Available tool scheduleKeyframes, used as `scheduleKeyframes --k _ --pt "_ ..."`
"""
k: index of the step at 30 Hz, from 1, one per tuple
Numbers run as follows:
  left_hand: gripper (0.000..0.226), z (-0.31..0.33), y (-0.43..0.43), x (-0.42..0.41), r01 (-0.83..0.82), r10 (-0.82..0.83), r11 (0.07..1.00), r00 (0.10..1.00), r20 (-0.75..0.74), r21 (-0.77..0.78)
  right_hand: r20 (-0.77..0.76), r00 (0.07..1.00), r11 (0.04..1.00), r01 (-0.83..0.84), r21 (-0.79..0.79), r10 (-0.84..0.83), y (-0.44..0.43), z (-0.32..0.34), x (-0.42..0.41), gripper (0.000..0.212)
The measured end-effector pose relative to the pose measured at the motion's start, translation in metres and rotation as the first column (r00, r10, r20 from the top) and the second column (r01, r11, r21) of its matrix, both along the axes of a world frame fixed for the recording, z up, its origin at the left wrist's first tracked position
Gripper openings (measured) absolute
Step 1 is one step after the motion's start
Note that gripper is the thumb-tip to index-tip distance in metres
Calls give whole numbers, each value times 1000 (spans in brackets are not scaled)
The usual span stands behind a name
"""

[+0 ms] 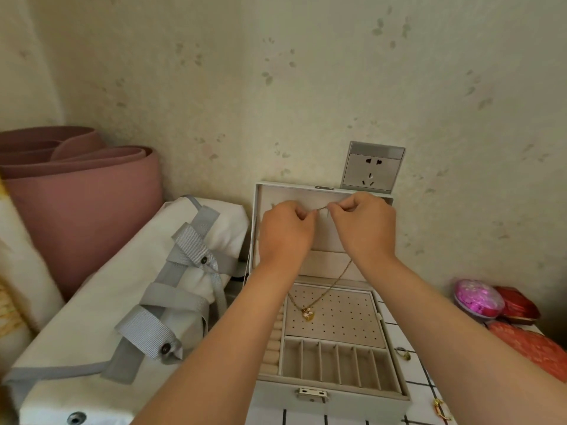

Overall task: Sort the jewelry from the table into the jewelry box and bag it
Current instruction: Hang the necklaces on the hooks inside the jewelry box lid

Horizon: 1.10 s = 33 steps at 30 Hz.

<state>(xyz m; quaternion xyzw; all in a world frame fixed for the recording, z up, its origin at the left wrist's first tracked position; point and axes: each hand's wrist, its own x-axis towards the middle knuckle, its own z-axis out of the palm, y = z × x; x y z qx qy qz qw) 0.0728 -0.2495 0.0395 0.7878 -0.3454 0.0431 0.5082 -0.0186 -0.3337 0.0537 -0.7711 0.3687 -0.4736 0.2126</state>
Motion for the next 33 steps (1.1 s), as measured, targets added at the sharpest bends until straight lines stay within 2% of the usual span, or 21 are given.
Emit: scheduleKeyframes --k 3,7,10,12,14,17,20,23,26,29,31,33 --pt "31 -5 0 0 16 -15 999 1000 -19 39 -4 1000 1000 -20 14 20 0 -4 -4 10" --pt "27 -8 5 0 55 -53 997 998 -23 58 21 992 991 -125 47 124 6 -11 -16 8" --pt "22 -7 8 -1 194 -191 981 966 -175 4 20 980 960 -199 197 199 13 -21 -23 13" --pt "19 -3 12 -3 272 -266 962 928 -262 -13 -14 960 879 -252 404 281 16 -25 -25 13" --pt "18 1 16 -4 315 -302 949 917 -263 9 -32 914 750 -312 584 405 21 -25 -28 14" --pt "20 9 22 -4 345 -323 937 915 -242 53 -34 831 611 -380 695 556 32 -24 -33 20" --pt "19 12 26 -8 366 -337 924 916 -219 110 -33 795 562 -398 725 606 38 -26 -32 26" --pt "11 8 31 -11 401 -364 900 908 -209 170 -61 763 567 -422 708 643 41 -26 -31 25" --pt "14 2 36 -9 417 -389 872 909 -153 257 -34 758 557 -447 700 651 46 -24 -31 22" --pt "21 5 41 -9 440 -423 861 898 -119 257 -44 755 570 -455 684 654 49 -20 -35 18" --pt "24 5 44 -7 405 -386 891 914 -127 207 -121 733 592 -428 683 669 47 -15 -39 19" --pt "21 1 47 -6 359 -326 919 924 -199 161 -218 684 604 -393 694 696 44 -9 -43 20"
